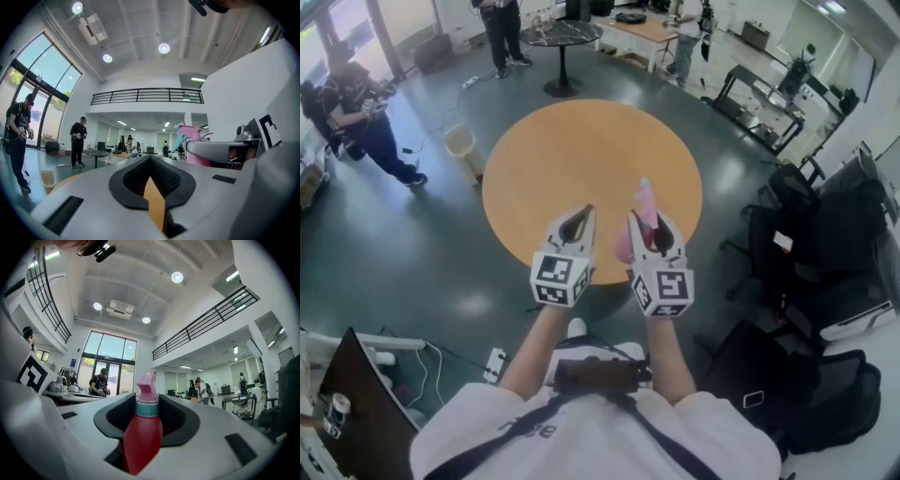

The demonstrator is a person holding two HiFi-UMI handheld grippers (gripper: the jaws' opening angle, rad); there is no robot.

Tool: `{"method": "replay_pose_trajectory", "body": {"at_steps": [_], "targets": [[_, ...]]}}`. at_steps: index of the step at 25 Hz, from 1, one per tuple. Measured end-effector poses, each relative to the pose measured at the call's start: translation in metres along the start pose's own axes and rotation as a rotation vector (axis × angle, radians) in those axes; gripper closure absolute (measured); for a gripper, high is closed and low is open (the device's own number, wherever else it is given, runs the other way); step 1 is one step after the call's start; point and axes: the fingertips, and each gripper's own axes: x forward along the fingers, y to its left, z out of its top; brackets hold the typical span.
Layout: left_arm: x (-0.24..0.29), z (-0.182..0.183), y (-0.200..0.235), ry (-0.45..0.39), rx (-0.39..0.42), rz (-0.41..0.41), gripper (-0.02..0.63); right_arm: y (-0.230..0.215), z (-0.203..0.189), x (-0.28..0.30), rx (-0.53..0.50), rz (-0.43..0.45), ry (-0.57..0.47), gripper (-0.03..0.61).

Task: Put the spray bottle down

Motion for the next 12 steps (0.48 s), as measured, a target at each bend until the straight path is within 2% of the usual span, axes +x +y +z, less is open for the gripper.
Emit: {"method": "replay_pose_trajectory", "body": {"at_steps": [6, 12], "targets": [[0.02, -0.006, 0.046, 0.015, 0.002, 0.017, 0.603, 0.019, -0.009, 0.041, -0.01, 0.019, 0.013, 0.402], [0.039, -0.023, 0.058, 0.019, -0.017, -0.001, 0.602, 0.017, -0.037, 0.066, -0.009, 0.009, 0.068, 0.402]]}}
